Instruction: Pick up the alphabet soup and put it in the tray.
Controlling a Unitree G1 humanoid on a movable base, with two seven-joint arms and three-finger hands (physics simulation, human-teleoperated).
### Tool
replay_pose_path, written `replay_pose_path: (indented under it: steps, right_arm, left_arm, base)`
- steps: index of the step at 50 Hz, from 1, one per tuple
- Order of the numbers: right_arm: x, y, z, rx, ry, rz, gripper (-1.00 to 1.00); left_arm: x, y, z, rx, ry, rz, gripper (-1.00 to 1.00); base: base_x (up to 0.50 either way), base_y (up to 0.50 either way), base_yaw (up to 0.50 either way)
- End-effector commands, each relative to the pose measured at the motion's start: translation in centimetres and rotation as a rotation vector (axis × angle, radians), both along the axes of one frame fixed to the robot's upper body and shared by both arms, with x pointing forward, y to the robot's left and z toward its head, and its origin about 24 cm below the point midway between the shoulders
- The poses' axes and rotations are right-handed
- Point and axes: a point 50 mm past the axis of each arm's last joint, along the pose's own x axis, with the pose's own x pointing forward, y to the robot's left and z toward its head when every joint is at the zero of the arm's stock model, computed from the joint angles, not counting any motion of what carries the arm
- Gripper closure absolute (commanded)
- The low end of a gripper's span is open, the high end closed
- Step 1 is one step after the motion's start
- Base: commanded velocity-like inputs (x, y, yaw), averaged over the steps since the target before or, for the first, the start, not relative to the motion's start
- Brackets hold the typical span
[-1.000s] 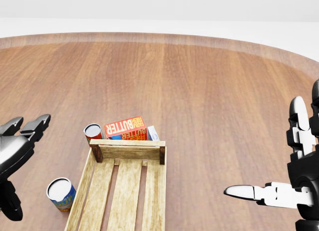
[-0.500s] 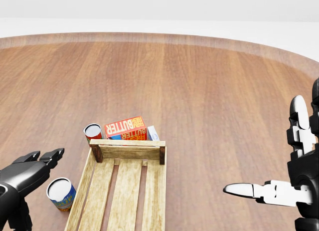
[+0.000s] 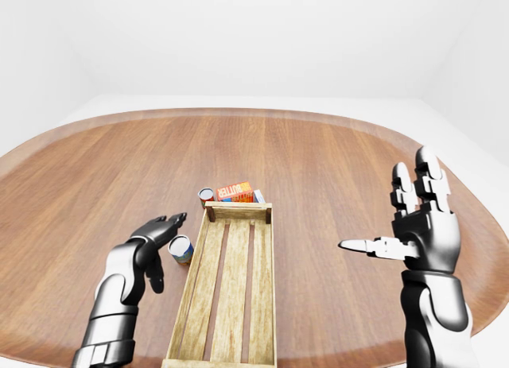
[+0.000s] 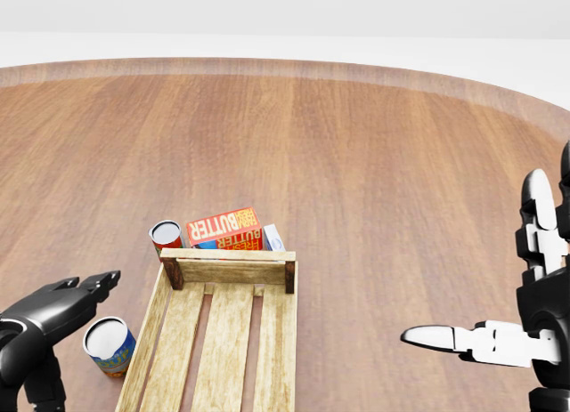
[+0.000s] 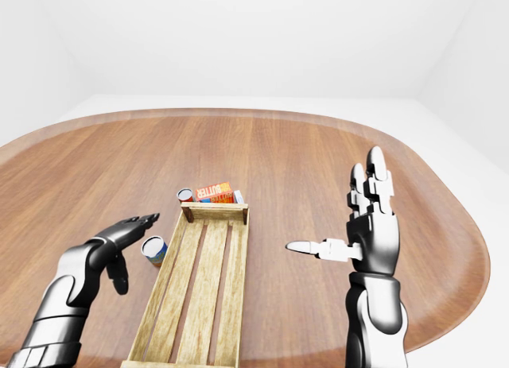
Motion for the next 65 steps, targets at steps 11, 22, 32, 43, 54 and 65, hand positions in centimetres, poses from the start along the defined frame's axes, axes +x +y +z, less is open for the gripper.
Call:
replay_pose_path:
  steps: [11,22,32,43,54,65]
  right_arm:
    - [0.0,0.0,0.0,0.001,0.000,-0.002,-1.00]
    - [0.2,0.0,-0.3,0.005,0.012,0.001,-1.00]
    - [0.2,0.1,-0.2,0.005,0.008,0.009,-1.00]
    - [0.1,0.1,0.0,0.005,-0.001,0.005,-1.00]
    - [0.1,0.1,0.1,0.008,-0.005,0.006,-1.00]
    - [0.2,0.0,-0.1,0.009,0.004,0.004,-1.00]
  left_arm:
    - [1.8,1.0,-1.5,-0.006,0.122,0.036,-1.00]
    - [4.0,0.0,-2.2,-0.020,0.115,0.018,-1.00]
    - [5.2,-0.7,-2.5,-0.003,0.097,0.033,-1.00]
    - [5.3,-0.3,-3.1,0.016,0.119,0.047,-1.00]
    - [5.1,0.0,-4.0,0.047,0.139,0.061,-1.00]
    - [4.9,0.0,-4.8,0.060,0.154,0.082,-1.00]
  base:
    - [0.00,0.00,0.00]
    - [0.00,0.00,0.00]
    - [0.00,0.00,0.00]
    - [0.00,0.00,0.00]
    - [0.00,0.00,0.00]
    - [0.00,0.00,0.00]
